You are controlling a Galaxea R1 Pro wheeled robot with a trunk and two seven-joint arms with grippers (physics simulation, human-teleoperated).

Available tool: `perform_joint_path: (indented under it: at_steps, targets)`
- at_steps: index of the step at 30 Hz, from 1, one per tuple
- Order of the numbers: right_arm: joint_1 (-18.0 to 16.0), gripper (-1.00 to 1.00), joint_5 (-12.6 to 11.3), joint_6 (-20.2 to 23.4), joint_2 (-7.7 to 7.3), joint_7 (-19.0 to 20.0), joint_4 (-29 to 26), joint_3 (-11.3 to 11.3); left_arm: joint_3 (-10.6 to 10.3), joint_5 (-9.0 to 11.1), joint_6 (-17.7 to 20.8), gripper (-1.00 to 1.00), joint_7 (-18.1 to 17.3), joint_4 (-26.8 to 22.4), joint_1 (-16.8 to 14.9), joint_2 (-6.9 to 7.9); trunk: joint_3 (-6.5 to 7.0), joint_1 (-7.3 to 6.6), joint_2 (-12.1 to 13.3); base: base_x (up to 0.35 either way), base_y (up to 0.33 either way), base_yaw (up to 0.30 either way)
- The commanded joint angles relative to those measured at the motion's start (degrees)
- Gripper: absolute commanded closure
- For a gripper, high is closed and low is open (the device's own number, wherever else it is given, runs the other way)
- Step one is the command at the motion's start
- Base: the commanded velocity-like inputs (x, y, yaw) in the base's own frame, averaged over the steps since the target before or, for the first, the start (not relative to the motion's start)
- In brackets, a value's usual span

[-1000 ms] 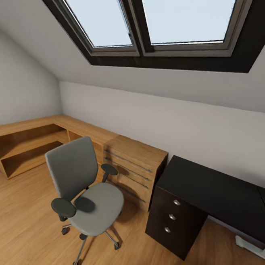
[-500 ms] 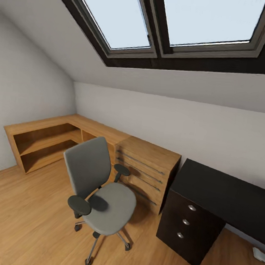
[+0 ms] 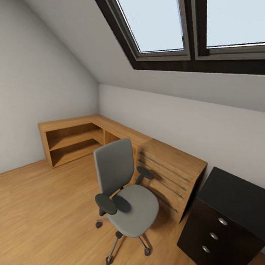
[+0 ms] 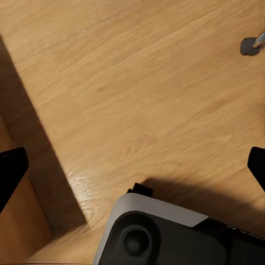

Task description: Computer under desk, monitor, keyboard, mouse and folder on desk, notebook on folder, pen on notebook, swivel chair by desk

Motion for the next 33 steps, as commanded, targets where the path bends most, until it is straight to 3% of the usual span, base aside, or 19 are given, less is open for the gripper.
perform_joint_path:
  at_steps: [1,33]
  targets:
    - [-0.02,-1.0,-0.07,-0.01,0.0,-0.53,-0.07,0.48,-0.35,0.17,-0.16,-1.0,0.32,0.06,-0.06,-0.01,-0.1,0.02,-0.09,0.0,0.007,0.28]
    - [-0.02,-1.0,-0.07,-0.09,-0.01,-0.71,-0.08,0.48,-0.35,0.17,-0.24,-1.0,0.46,0.06,-0.06,-0.01,-0.1,0.02,-0.09,0.0,0.0,0.279]
